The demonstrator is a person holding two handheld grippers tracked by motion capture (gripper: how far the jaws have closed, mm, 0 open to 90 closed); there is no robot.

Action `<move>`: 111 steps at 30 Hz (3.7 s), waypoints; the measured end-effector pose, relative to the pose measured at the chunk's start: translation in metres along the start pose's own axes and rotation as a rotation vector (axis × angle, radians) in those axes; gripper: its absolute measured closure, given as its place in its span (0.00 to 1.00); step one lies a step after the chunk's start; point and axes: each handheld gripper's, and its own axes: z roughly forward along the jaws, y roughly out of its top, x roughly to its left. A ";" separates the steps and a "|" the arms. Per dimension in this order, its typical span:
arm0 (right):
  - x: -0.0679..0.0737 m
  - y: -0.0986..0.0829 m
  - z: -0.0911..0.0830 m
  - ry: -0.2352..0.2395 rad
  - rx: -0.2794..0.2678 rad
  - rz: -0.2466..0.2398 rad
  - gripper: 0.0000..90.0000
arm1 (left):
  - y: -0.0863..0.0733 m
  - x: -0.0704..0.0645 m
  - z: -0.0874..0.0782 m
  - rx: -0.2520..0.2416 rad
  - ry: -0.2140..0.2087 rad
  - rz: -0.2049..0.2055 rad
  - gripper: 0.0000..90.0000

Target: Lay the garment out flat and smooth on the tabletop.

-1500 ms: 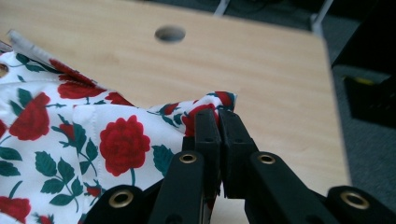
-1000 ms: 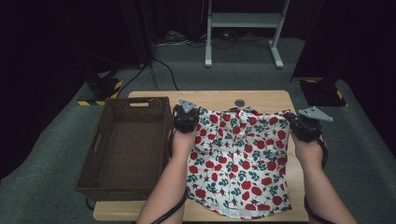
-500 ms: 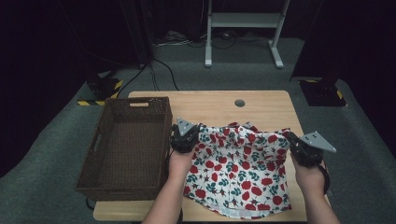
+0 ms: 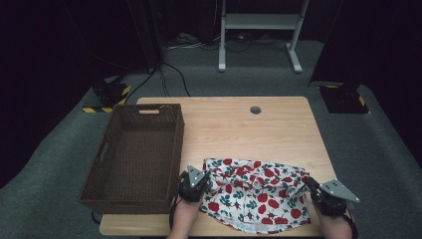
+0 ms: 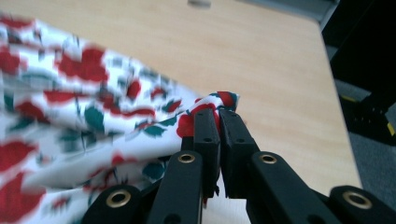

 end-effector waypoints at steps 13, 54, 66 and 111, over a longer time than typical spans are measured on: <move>0.006 -0.037 0.002 0.007 0.097 -0.041 0.96 | -0.017 -0.023 0.009 0.095 0.045 0.117 0.94; -0.026 0.015 0.029 -0.010 0.119 -0.005 0.73 | 0.019 -0.010 0.014 0.033 0.062 0.048 0.66; -0.004 0.039 0.023 0.047 0.059 -0.021 0.69 | 0.043 -0.018 0.025 0.000 -0.015 -0.008 0.58; 0.044 0.044 0.118 0.172 0.254 0.012 0.74 | 0.047 -0.055 0.103 0.154 -0.117 0.003 0.69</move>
